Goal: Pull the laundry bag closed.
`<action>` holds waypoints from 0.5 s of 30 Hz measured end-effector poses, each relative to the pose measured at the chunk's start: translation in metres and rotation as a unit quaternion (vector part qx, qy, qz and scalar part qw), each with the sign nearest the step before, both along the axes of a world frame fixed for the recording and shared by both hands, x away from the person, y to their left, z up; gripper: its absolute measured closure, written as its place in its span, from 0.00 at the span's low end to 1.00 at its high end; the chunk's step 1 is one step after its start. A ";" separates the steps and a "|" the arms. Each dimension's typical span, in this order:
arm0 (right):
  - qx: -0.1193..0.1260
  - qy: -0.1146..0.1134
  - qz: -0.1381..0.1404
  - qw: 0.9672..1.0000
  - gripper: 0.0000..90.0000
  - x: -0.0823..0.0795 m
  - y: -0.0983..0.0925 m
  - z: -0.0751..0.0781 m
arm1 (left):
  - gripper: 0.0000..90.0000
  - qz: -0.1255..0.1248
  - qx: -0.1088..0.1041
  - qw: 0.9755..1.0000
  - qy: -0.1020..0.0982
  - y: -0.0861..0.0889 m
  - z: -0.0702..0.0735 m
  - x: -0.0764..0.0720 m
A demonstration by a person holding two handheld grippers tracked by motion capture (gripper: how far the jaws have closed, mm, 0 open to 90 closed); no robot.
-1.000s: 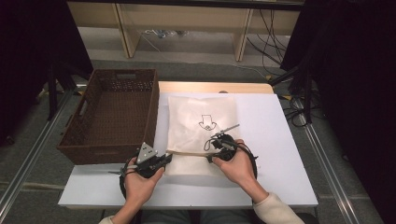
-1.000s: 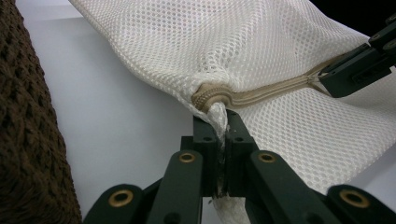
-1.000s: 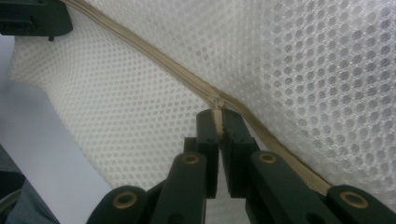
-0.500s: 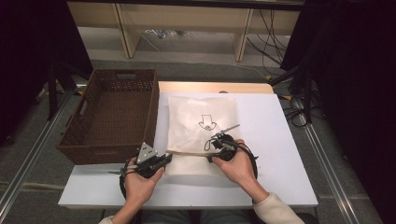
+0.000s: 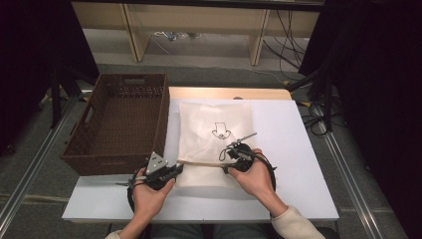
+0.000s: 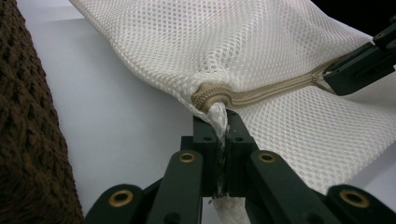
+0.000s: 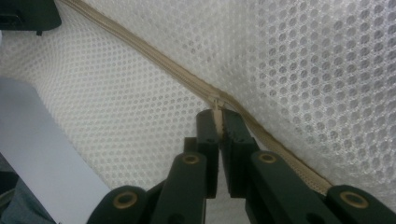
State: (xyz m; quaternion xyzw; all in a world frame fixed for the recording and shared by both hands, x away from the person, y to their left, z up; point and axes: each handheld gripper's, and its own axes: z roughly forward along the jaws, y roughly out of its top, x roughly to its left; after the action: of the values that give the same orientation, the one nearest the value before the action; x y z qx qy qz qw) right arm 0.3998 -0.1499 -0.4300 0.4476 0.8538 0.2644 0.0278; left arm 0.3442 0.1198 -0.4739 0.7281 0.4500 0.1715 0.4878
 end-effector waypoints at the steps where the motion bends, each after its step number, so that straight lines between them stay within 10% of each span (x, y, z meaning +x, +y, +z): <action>1: 0.000 0.001 -0.001 1.000 0.98 0.000 -0.001 0.000 | 0.96 -0.003 0.001 1.000 -0.002 0.000 0.000 0.000; 15: -0.002 0.004 -0.007 1.000 0.98 -0.002 -0.005 0.001 | 0.96 -0.001 0.004 1.000 -0.001 0.000 0.000 0.000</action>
State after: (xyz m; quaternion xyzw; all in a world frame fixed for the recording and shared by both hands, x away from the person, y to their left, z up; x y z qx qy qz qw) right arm 0.3982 -0.1550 -0.4294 0.4545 0.8513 0.2608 0.0271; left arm 0.3439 0.1197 -0.4736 0.7307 0.4477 0.1735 0.4854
